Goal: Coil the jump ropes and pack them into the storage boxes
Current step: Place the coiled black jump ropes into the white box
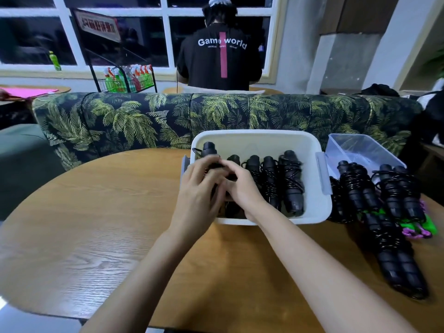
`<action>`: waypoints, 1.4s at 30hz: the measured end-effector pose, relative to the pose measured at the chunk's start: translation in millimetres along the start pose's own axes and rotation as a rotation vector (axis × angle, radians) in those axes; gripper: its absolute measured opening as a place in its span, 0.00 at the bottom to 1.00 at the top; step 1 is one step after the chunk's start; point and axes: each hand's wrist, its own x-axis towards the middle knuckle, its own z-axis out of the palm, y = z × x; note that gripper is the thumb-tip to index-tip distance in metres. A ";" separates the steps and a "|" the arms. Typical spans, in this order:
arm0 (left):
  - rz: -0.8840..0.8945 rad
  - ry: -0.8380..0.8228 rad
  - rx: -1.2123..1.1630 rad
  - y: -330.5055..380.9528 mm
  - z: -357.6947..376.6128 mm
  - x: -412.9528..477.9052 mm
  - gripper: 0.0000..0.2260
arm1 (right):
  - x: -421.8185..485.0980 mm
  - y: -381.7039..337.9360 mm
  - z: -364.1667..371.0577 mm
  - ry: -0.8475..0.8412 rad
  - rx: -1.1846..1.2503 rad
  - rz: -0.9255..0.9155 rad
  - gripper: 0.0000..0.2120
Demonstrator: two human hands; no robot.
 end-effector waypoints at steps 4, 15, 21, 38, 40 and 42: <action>-0.144 -0.080 0.253 7.7 12.4 14.4 0.18 | 0.2 -0.8 -3.7 0.007 -0.016 0.015 0.18; -0.110 -0.090 0.471 -4.8 20.7 3.4 0.21 | -11.4 -6.0 -20.1 -0.109 -0.001 0.094 0.19; -0.155 -0.202 0.477 -6.5 26.8 7.3 0.29 | -47.4 -6.1 -48.2 -0.038 -0.938 -0.173 0.22; -0.181 -0.190 0.432 17.5 53.2 14.2 0.37 | -110.1 51.8 -167.3 0.458 -0.882 -0.452 0.13; -0.185 -0.191 0.425 17.5 53.2 15.6 0.37 | -124.4 65.0 -184.7 0.685 -1.033 -0.278 0.17; -0.187 -0.189 0.418 18.0 53.1 16.4 0.37 | -136.3 73.8 -196.8 0.773 -1.258 0.066 0.27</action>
